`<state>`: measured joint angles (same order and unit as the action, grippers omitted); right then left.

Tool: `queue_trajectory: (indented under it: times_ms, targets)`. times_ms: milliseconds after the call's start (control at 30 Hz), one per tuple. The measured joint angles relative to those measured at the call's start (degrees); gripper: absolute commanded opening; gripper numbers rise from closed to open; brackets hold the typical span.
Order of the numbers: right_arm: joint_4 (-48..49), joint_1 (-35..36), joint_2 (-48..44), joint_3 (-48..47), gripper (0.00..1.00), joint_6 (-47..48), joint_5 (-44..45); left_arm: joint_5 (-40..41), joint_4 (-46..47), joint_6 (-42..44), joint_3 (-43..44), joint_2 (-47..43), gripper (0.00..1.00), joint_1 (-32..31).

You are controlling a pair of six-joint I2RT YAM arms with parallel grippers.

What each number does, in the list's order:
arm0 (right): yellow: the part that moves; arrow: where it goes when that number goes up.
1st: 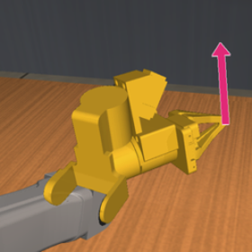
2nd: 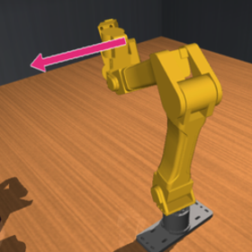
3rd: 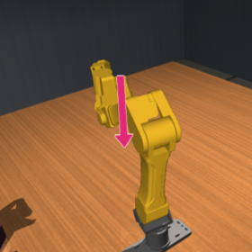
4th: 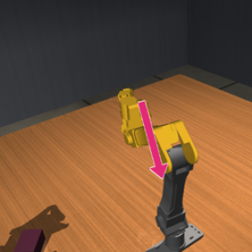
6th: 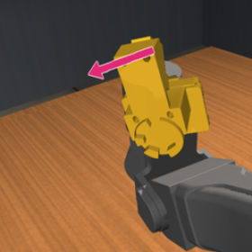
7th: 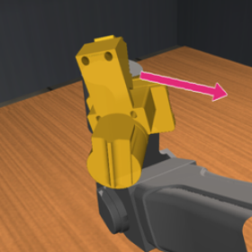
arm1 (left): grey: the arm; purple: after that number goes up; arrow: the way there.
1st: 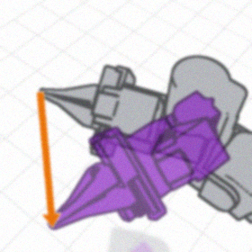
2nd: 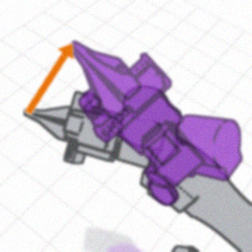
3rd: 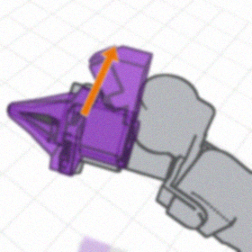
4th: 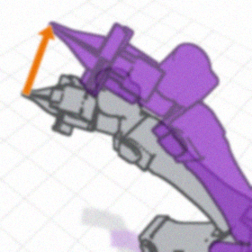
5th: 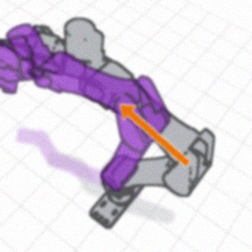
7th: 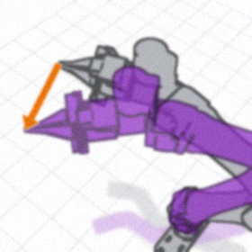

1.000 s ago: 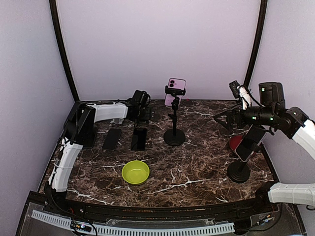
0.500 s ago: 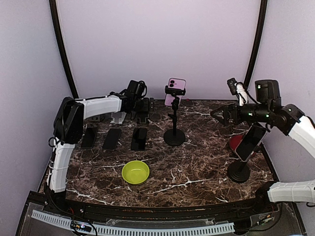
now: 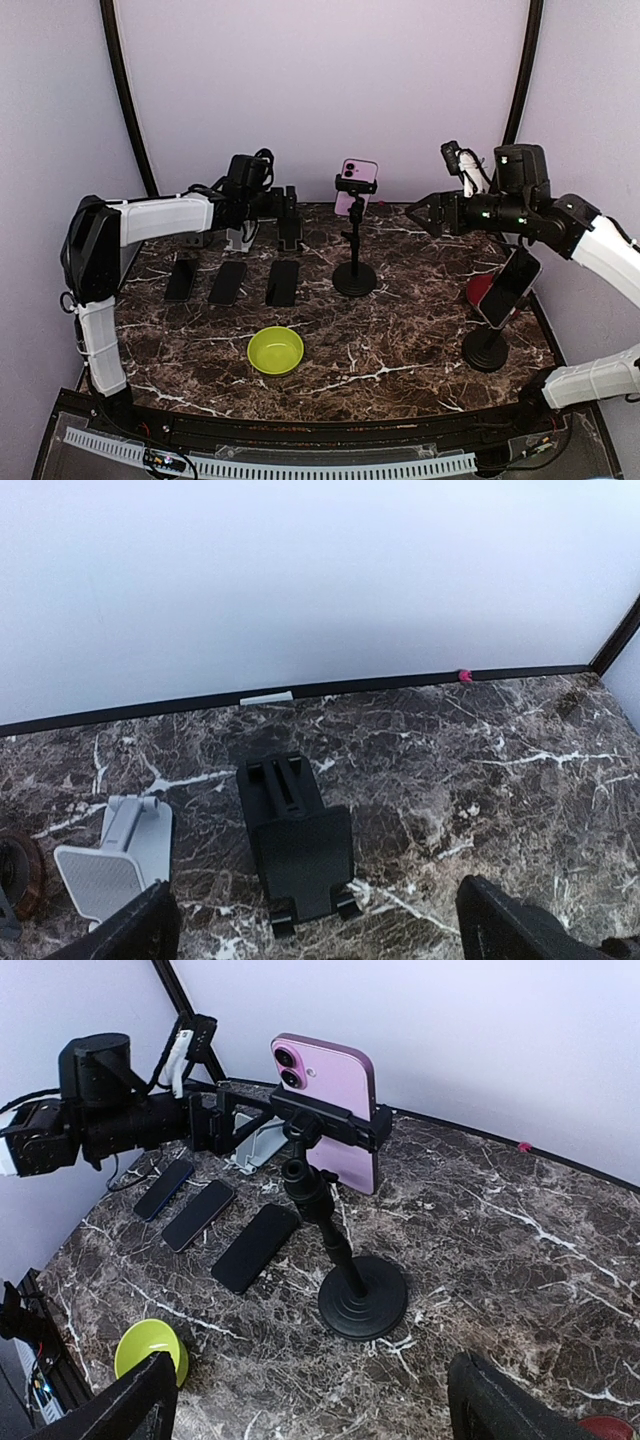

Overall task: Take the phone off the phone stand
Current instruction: Pick up the phone stand with the phone from the center of the board.

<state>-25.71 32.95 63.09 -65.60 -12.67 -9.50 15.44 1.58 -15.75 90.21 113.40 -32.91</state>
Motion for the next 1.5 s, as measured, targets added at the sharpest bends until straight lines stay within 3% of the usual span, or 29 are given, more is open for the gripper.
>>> queue_trajectory:
  times_ms: [300,633,1000,1233,1500]
  targets:
    - [1.77,3.54,4.66,-3.48,0.96,-1.68,4.81,-8.57,11.69,2.32,-19.12,-13.77,0.99,-0.92]
    - [3.48,3.54,4.72,-4.24,0.98,-2.58,6.16,-8.26,26.73,7.48,-28.06,-15.91,0.94,-12.72]
    - [3.43,2.67,0.42,-3.72,0.99,-2.40,6.97,-3.37,43.19,12.20,-26.97,-3.69,0.84,-20.68]
    - [3.23,0.48,-1.44,-1.60,0.99,-2.36,6.32,1.53,45.27,14.25,-20.22,3.37,0.81,-21.38]
    - [2.91,-1.88,-3.15,1.16,0.99,-2.12,5.01,5.11,46.97,16.76,-13.05,8.85,0.68,-21.33]
